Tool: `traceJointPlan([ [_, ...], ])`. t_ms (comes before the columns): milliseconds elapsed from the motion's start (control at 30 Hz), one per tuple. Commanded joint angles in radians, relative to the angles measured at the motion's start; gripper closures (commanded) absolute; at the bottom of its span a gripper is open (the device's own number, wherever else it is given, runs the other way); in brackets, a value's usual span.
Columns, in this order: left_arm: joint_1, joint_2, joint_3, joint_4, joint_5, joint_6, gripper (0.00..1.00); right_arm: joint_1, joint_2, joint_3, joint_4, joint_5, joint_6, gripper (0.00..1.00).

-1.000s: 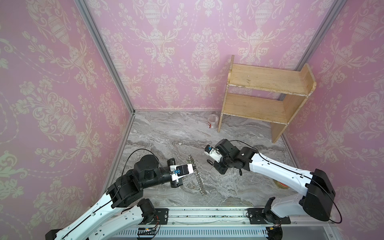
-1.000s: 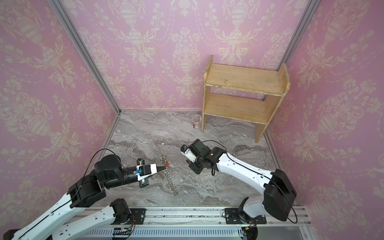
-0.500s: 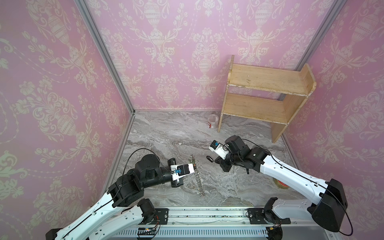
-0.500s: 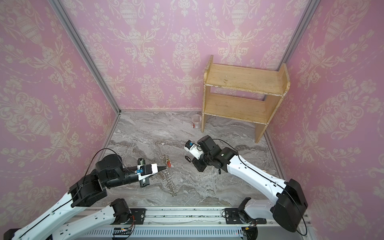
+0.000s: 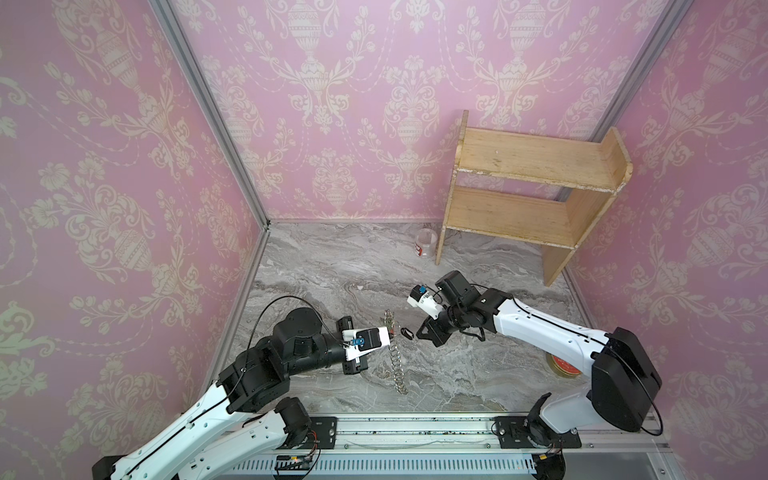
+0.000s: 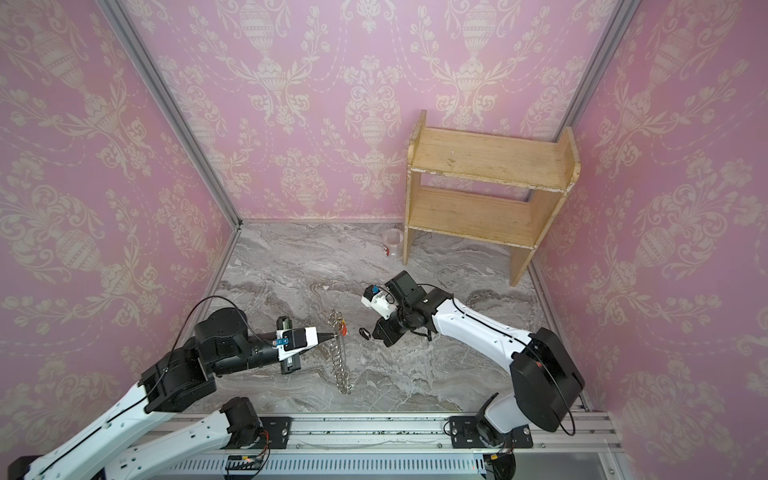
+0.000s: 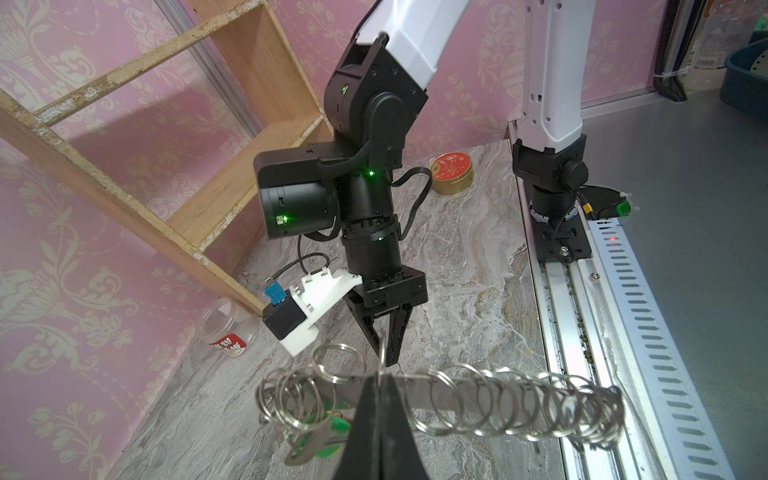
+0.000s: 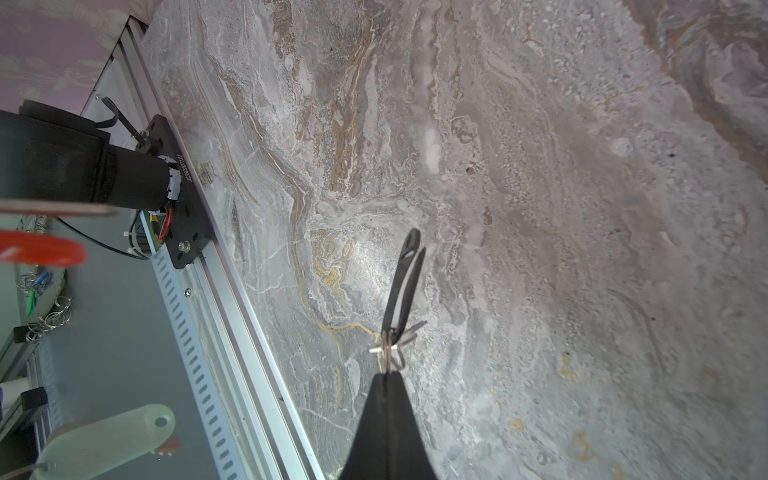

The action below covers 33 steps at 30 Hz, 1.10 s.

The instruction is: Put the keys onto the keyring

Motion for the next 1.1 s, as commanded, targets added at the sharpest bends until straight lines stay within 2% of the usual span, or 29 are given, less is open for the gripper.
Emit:
traceJointPlan([
  [0,0.001,-0.008,0.032,0.017,0.001,-0.001,1.00,-0.015,0.070,-0.003,0.033,-0.031,0.100,1.00],
  [133,0.001,-0.012,0.033,0.010,-0.004,0.000,1.00,-0.059,0.148,0.000,0.021,0.037,0.175,1.00],
  [233,0.001,-0.020,0.033,0.001,-0.009,0.000,1.00,-0.070,0.172,0.006,-0.027,0.145,0.200,1.00],
  [267,0.001,-0.021,0.033,-0.001,-0.010,0.000,1.00,-0.071,0.163,0.002,-0.039,0.195,0.206,0.97],
  [333,0.001,-0.021,0.032,-0.003,-0.011,0.000,1.00,-0.074,0.134,-0.003,-0.061,0.289,0.213,0.82],
  [433,0.001,-0.023,0.030,-0.003,-0.012,0.001,1.00,-0.076,0.090,0.003,-0.095,0.373,0.200,0.67],
  [600,0.001,-0.024,0.025,0.004,-0.007,-0.003,1.00,-0.035,0.074,0.036,-0.171,0.452,0.108,0.58],
  [800,0.001,-0.018,0.029,0.006,-0.003,-0.005,1.00,0.020,0.165,0.096,-0.214,0.481,-0.024,0.57],
  [967,0.001,-0.015,0.041,-0.007,-0.004,-0.005,1.00,0.010,0.203,0.076,-0.149,0.406,-0.158,0.57],
  [1067,0.001,-0.015,0.039,-0.005,-0.004,-0.005,1.00,-0.027,0.209,0.073,-0.118,0.380,-0.188,0.60],
])
